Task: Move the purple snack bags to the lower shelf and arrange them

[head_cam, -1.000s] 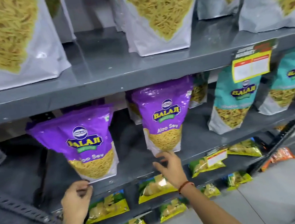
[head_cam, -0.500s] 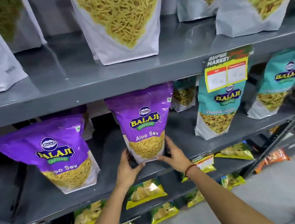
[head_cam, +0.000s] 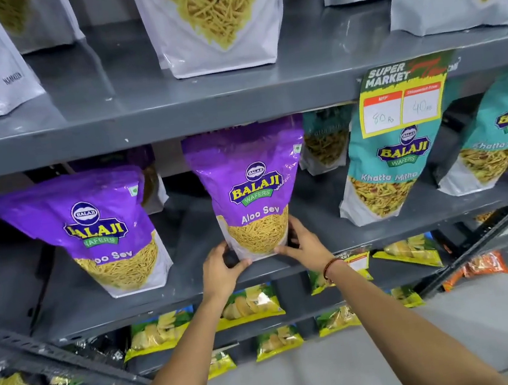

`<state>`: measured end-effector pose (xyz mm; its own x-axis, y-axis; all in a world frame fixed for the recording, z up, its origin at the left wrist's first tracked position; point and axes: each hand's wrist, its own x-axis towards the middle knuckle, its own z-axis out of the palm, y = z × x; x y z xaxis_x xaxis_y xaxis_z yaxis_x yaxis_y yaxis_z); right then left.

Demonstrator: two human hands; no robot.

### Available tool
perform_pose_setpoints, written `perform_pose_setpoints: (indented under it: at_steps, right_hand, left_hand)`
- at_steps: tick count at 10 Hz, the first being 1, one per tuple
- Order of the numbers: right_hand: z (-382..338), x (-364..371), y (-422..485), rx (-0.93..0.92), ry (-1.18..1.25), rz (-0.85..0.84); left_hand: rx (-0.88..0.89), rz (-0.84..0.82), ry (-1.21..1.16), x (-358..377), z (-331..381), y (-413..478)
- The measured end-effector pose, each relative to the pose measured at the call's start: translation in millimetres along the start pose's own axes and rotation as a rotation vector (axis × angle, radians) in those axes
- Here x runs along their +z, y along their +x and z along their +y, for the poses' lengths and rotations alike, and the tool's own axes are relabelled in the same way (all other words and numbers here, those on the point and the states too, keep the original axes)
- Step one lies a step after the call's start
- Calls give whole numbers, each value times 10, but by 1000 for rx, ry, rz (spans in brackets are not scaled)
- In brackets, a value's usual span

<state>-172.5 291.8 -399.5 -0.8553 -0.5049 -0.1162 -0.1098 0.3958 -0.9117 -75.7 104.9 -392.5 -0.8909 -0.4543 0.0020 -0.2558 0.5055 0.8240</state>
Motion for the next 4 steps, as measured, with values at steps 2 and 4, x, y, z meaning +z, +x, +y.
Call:
perform_pose_setpoints:
  at_steps: [2, 4]
  right_hand:
    - [-204, -21, -161, 23, -69, 50]
    - [-890, -172, -710, -241, -17, 443]
  left_hand:
    - [-17, -31, 94, -62, 67, -44]
    - [181, 58, 186, -408, 275, -208]
